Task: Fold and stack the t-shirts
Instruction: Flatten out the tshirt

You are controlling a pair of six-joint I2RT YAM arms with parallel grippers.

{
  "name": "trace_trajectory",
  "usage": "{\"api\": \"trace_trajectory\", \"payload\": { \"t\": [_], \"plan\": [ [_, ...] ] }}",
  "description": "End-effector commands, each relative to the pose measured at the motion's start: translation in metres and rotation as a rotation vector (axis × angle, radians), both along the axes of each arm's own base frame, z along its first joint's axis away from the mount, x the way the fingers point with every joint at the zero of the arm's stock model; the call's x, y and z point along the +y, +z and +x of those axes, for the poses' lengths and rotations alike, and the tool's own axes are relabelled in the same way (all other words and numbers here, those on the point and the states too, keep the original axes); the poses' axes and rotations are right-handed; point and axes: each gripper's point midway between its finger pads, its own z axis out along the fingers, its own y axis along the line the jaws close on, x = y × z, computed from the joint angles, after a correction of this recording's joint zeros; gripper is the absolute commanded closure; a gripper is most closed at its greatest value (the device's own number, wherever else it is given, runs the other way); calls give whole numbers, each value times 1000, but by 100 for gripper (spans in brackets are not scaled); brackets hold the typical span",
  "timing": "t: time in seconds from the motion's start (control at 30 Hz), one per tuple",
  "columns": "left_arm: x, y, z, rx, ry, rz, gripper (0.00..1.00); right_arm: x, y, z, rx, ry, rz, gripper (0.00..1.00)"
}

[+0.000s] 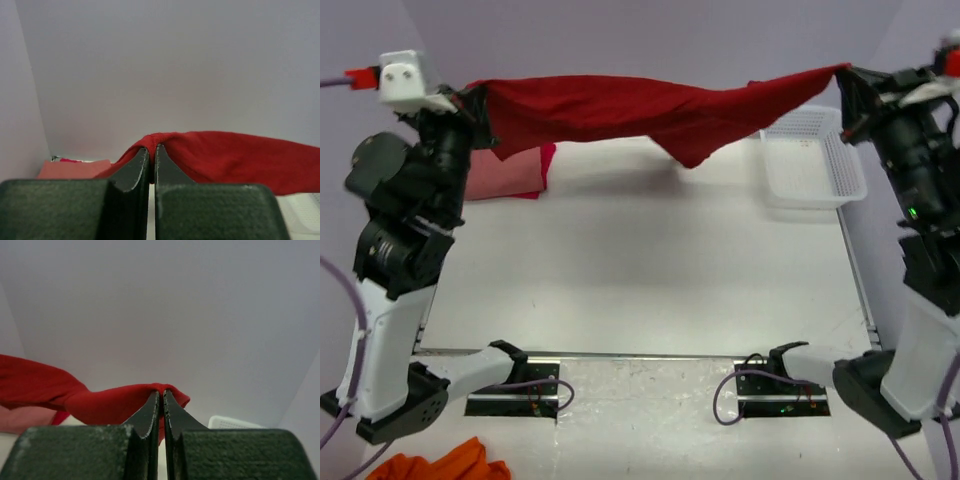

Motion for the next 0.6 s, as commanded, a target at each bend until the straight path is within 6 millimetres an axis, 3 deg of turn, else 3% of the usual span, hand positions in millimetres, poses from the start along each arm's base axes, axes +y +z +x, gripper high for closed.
{"api": "trace_trajectory", "payload": {
  "t": [0.0,0.2,0.27,0.3,0.37,0.47,0.5,0.53,0.57],
  "plan": [
    [5,-3,-30,0,-59,-37,100,-16,34,-54,-147,-12,32,100],
    [18,27,-95,-72,-166,-91,100,-28,62,-138,-282,72,100,100],
    [23,45,-111,-122,-185,-104,100,-26,67,-149,-302,105,106,100],
    [23,50,-111,-125,-183,-99,100,-24,71,-153,-315,121,111,100],
    [28,61,-114,-139,-167,-102,100,-21,73,-148,-314,131,107,100],
    [20,55,-86,-94,-132,-76,100,-12,71,-116,-275,117,94,100],
    [12,46,-67,-54,-126,-63,100,-8,68,-101,-254,110,82,100],
    [7,37,-55,-25,-118,-54,100,0,59,-72,-205,104,69,100],
    [-1,17,-34,28,-103,-39,100,6,52,-55,-174,103,53,100]
  ]
}}
